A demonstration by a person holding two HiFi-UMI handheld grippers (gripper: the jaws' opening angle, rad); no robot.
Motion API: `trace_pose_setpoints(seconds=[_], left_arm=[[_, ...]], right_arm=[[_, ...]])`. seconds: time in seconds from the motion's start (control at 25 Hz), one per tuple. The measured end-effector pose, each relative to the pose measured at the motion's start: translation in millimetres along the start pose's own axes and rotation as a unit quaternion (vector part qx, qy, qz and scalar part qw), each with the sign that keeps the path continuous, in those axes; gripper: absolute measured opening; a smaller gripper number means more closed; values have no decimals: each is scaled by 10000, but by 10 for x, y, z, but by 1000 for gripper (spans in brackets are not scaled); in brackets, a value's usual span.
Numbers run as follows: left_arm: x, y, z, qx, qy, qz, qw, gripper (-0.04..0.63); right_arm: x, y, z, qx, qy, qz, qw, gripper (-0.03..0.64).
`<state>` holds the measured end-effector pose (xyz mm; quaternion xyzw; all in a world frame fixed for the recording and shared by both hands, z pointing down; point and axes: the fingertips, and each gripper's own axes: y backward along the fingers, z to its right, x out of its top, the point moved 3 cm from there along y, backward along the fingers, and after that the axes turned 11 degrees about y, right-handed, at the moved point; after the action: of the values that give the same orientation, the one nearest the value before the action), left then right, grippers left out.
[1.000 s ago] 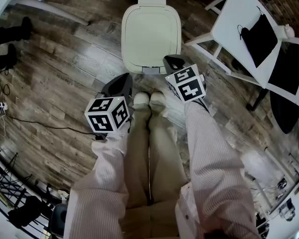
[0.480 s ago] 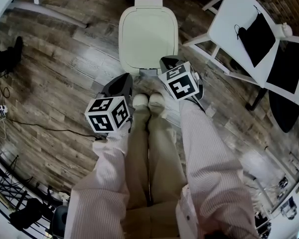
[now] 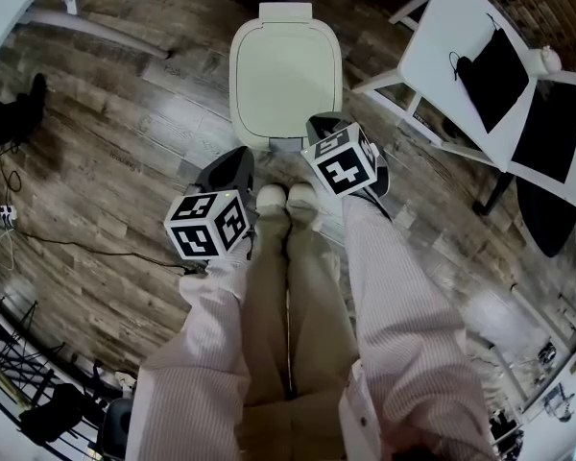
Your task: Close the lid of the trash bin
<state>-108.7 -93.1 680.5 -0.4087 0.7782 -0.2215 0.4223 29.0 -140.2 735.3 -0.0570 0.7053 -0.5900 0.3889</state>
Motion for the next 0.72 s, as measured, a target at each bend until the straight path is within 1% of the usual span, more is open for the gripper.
trace_pose_setpoints(seconds=[0.2, 0.36, 0.56, 0.72], left_arm=[[31, 70, 43, -40, -1, 15, 10000, -6], [128, 189, 132, -118, -34, 71, 9999, -6], [316, 415, 290, -262, -143, 196, 9994, -6], [463, 622, 428, -361, -220, 300, 9987, -6]], right_arm=[[-9, 48, -16, 86, -105, 172, 9998, 5], [53, 236, -55, 109, -365, 636, 9972, 5], [204, 581, -90, 176, -685, 1075, 9917, 5], [364, 913, -148, 176, -783, 1425, 9865, 5]])
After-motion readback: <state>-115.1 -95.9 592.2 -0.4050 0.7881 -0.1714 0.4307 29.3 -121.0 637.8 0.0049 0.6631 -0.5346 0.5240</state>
